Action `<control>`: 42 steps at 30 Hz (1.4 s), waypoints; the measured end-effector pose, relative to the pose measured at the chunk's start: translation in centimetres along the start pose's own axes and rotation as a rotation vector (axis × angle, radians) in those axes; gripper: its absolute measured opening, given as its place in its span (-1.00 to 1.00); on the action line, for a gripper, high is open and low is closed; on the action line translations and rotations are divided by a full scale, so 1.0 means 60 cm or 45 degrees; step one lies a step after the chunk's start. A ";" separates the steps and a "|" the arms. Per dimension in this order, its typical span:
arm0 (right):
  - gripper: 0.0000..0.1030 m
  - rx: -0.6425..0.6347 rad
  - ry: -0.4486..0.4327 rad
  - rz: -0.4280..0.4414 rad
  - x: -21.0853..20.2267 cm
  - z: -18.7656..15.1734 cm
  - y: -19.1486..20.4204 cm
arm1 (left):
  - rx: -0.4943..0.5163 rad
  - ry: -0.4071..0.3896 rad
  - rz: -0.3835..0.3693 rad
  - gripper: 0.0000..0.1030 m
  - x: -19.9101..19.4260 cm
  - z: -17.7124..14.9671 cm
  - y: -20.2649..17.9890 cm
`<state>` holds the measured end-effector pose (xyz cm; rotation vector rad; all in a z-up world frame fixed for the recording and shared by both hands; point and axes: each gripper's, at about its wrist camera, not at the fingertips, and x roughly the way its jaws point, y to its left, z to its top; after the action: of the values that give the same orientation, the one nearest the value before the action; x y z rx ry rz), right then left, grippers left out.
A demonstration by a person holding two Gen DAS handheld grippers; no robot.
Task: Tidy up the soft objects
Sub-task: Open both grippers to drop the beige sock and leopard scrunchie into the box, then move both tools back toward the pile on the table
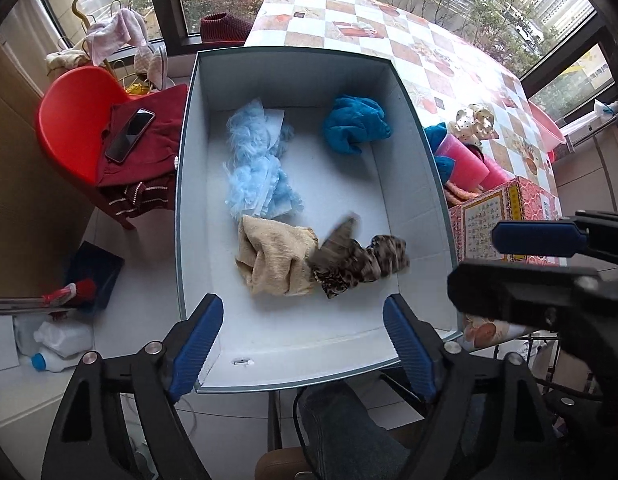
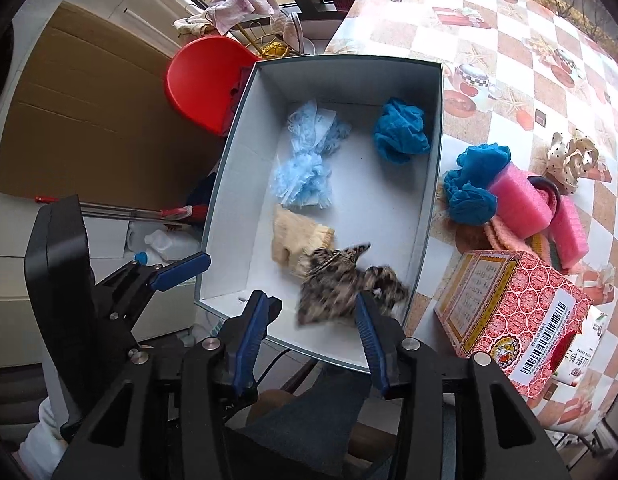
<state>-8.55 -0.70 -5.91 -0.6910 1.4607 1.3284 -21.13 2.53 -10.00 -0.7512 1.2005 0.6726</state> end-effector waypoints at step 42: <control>1.00 0.701 -0.090 -0.086 -0.101 -0.014 -0.405 | 0.137 0.104 -0.156 0.99 -0.016 0.158 -0.197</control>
<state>15.00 -8.38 -9.60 -0.3237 1.6307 0.8282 -6.63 3.15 -5.52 -0.7609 1.2444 0.4759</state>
